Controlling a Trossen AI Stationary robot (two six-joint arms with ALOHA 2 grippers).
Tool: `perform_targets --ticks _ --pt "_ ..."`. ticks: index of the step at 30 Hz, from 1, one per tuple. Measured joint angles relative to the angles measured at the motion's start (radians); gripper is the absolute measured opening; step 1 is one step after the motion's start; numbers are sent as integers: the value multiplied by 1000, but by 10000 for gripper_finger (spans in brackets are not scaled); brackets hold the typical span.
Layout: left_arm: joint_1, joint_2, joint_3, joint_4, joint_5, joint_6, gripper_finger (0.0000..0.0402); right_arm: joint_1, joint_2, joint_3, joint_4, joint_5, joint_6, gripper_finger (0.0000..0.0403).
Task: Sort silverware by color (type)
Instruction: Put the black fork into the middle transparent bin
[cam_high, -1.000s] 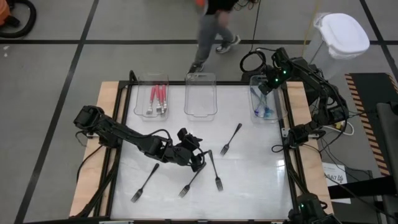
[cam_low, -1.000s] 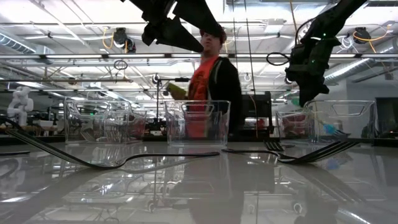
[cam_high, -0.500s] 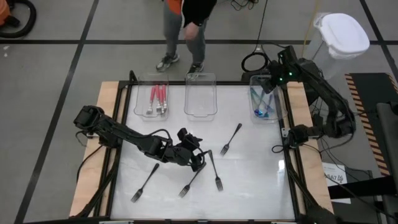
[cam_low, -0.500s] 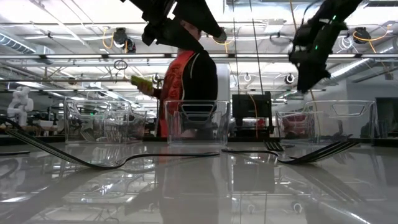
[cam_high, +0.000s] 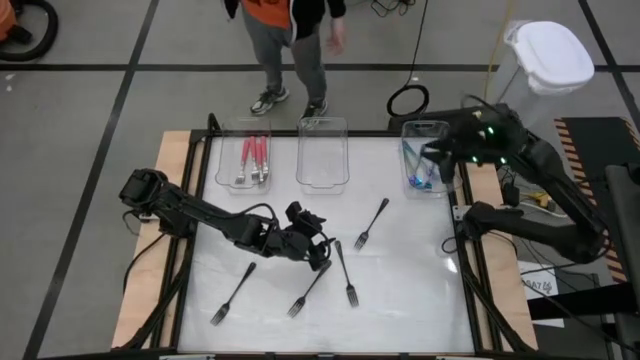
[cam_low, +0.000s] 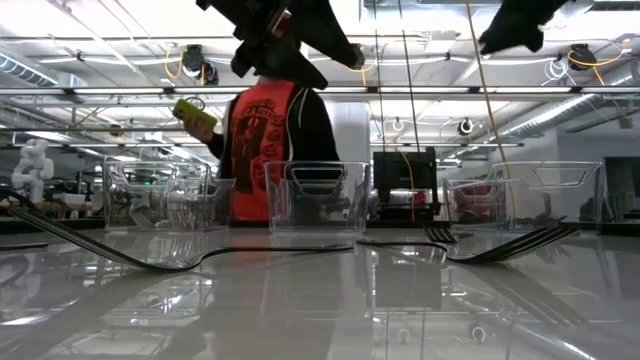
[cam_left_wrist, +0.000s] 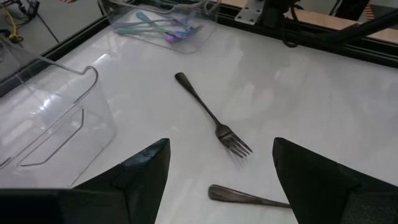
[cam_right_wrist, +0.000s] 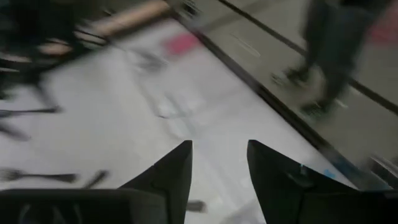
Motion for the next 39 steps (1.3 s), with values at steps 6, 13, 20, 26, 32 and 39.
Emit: perform_targets --ticks 6,13,20,26,32,39 --pt "16 0 0 0 13 6 283 181 -107 -177 197 -89 122 151" --pt "19 0 0 0 14 -10 283 343 -132 -395 417 -85 144 151" --pt "18 0 0 -1 15 -29 283 496 -90 -562 685 -85 66 151" --pt "19 0 0 5 14 -54 283 601 -41 -654 753 3 -37 151" --pt "19 54 0 82 17 -11 283 659 10 -673 788 18 -82 151" --pt "5 141 4 220 53 165 283 675 23 -673 802 19 -81 151"
